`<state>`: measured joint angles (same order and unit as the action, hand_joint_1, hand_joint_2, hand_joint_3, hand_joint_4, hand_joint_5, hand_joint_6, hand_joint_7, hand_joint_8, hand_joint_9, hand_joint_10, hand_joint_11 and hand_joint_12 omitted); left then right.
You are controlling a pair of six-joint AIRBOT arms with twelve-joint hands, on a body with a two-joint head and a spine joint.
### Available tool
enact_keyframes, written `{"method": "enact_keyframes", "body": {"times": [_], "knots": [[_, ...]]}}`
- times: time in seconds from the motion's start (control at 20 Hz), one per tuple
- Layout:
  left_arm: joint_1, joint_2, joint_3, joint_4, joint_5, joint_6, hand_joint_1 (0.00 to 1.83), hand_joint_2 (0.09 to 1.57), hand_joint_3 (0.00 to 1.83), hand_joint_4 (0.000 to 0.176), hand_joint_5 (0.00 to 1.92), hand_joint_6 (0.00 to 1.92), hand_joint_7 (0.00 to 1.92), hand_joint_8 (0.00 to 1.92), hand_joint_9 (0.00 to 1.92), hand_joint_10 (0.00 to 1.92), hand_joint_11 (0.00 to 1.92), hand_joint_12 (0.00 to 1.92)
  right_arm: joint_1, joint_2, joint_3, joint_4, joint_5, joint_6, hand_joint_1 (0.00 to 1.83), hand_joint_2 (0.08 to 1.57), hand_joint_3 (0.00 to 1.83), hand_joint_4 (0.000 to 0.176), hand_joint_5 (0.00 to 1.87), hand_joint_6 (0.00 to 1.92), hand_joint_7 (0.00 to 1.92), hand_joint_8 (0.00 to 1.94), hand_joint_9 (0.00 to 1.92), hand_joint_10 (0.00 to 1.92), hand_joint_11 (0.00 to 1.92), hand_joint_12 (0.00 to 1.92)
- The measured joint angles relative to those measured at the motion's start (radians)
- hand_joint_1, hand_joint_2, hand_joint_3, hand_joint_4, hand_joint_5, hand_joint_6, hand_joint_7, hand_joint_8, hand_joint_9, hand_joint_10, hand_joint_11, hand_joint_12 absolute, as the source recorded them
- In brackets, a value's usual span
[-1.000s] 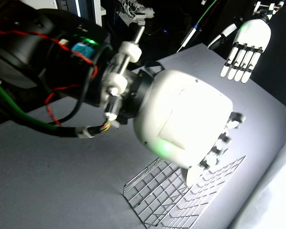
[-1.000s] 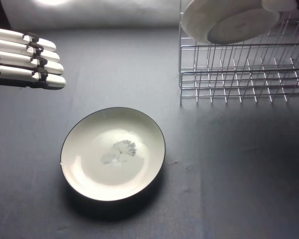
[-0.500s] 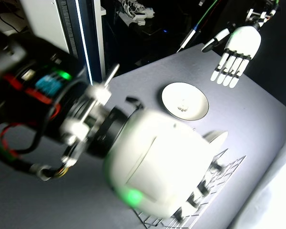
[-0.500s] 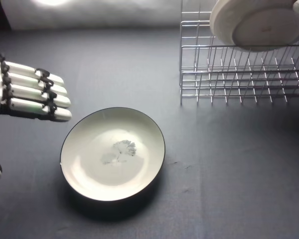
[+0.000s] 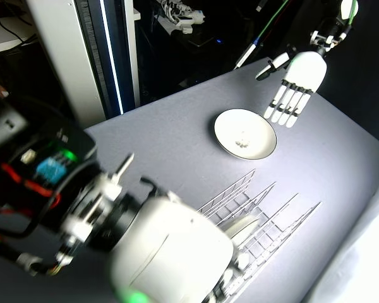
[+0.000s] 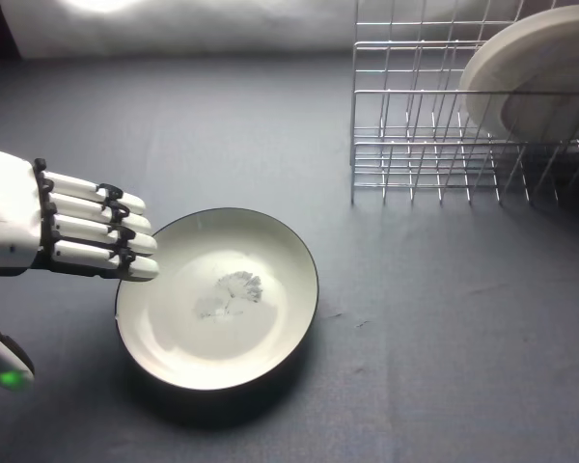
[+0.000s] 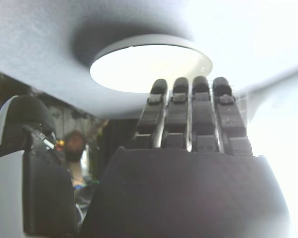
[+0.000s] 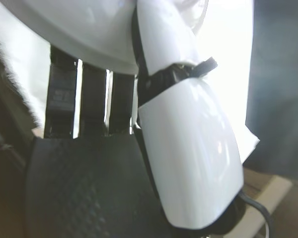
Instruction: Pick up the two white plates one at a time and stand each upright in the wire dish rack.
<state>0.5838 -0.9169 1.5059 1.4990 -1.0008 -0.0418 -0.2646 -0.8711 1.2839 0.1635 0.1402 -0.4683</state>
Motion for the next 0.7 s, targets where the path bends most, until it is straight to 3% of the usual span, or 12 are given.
{"method": "enact_keyframes", "body": {"times": [0.15, 0.25, 0.3, 0.35, 0.4, 0.45, 0.6, 0.65, 0.7], "knots": [[0.006, -0.002, -0.013, -0.007, 0.022, 0.021, 0.0, 1.05, 0.0, 0.0, 0.0, 0.0, 0.01, 0.0, 0.0, 0.0, 0.02, 0.02, -0.015, -0.018, 0.002, -0.002, 0.028, 0.0, 1.37, 1.14, 0.0, 0.0, 0.82, 1.19, 0.96, 1.02, 0.86, 1.23, 0.71, 1.26], [0.021, -0.004, -0.013, -0.007, 0.036, 0.025, 0.0, 1.05, 0.0, 0.0, 0.0, 0.0, 0.0, 0.0, 0.0, 0.0, 0.0, 0.01, -0.021, -0.031, 0.002, -0.005, 0.048, 0.0, 1.34, 1.21, 0.0, 0.0, 0.63, 1.41, 0.83, 1.2, 0.77, 1.41, 0.58, 1.27], [0.023, -0.006, -0.013, -0.002, 0.045, 0.027, 0.0, 1.04, 0.0, 0.0, 0.0, 0.0, 0.0, 0.0, 0.0, 0.0, 0.01, 0.01, -0.022, -0.038, 0.002, -0.008, 0.052, -0.001, 1.19, 1.26, 0.0, 0.0, 0.6, 1.52, 0.8, 1.28, 0.65, 0.94, 0.47, 1.27], [0.033, -0.01, -0.012, -0.015, 0.052, 0.031, 0.0, 1.04, 0.0, 0.0, 0.01, 0.0, 0.01, 0.01, 0.0, 0.0, 0.01, 0.01, -0.021, -0.043, 0.002, -0.014, 0.055, -0.001, 1.21, 1.21, 0.0, 0.0, 0.56, 0.78, 0.69, 0.7, 0.63, 0.68, 0.39, 1.24], [0.035, -0.014, -0.012, -0.014, 0.059, 0.033, 0.0, 1.05, 0.0, 0.0, 0.0, 0.0, 0.01, 0.0, 0.0, 0.0, 0.01, 0.01, -0.021, -0.047, -0.001, -0.015, 0.064, 0.001, 1.19, 1.19, 0.0, 0.0, 0.58, 0.38, 0.68, 0.31, 0.6, 0.45, 0.29, 1.23], [0.035, -0.017, -0.013, -0.015, 0.06, 0.034, 0.0, 1.05, 0.0, 0.0, 0.01, 0.0, 0.02, 0.01, 0.01, 0.0, 0.02, 0.02, -0.018, -0.048, -0.006, -0.024, 0.08, 0.002, 1.19, 1.17, 0.0, 0.0, 0.61, 0.18, 0.7, 0.11, 0.6, 0.3, 0.23, 1.2], [0.036, -0.019, -0.019, -0.017, 0.076, 0.039, 0.0, 1.05, 0.0, 0.0, 0.0, 0.0, 0.0, 0.0, 0.0, 0.0, 0.01, 0.01, -0.027, -0.052, -0.011, -0.042, 0.109, 0.007, 1.16, 1.14, 0.0, 0.0, 0.51, 0.01, 0.52, 0.0, 0.47, 0.06, 0.02, 1.19], [0.037, -0.019, -0.019, -0.016, 0.079, 0.04, 0.0, 1.05, 0.0, 0.0, 0.0, 0.0, 0.0, 0.0, 0.0, 0.0, 0.01, 0.02, -0.031, -0.053, -0.011, -0.045, 0.105, 0.007, 1.16, 1.13, 0.0, 0.0, 0.46, 0.0, 0.46, 0.0, 0.42, 0.03, 0.0, 1.12], [0.045, -0.019, -0.019, -0.022, 0.087, 0.041, 0.0, 1.04, 0.0, 0.0, 0.0, 0.0, 0.01, 0.0, 0.0, 0.0, 0.01, 0.02, -0.034, -0.053, -0.011, -0.045, 0.101, 0.007, 1.14, 1.12, 0.0, 0.0, 0.39, 0.0, 0.35, 0.0, 0.31, 0.01, 0.0, 0.93]]}}
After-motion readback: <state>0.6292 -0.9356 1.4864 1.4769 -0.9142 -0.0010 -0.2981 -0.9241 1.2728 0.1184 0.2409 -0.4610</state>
